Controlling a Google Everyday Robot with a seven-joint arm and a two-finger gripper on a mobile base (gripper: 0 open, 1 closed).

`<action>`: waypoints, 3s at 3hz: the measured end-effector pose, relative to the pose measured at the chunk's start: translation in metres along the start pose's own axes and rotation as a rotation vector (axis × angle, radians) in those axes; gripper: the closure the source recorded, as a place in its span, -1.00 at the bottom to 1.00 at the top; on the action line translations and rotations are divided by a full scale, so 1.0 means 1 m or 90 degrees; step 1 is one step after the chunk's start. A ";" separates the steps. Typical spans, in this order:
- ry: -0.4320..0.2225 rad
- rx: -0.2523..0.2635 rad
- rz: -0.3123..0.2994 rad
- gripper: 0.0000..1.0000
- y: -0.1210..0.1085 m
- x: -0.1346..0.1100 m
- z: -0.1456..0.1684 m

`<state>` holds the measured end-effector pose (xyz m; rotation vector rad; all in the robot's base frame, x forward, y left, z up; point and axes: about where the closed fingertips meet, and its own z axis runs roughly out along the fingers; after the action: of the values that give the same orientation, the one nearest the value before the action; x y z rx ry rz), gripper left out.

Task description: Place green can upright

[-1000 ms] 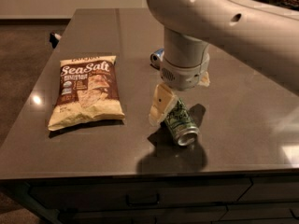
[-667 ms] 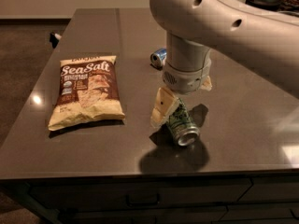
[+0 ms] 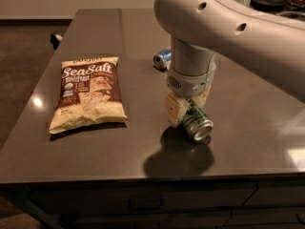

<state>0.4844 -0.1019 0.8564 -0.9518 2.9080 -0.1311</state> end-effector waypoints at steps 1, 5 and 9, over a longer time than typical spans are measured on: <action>-0.017 0.001 -0.040 0.25 0.002 -0.003 -0.005; -0.298 -0.061 -0.180 1.00 -0.023 -0.046 -0.057; -0.718 -0.060 -0.190 1.00 -0.071 -0.051 -0.074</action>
Offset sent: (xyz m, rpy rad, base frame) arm 0.0224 0.0094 0.0420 0.0872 -0.1196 0.2812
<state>0.5596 -0.1241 0.9399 -1.0002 1.7473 0.3986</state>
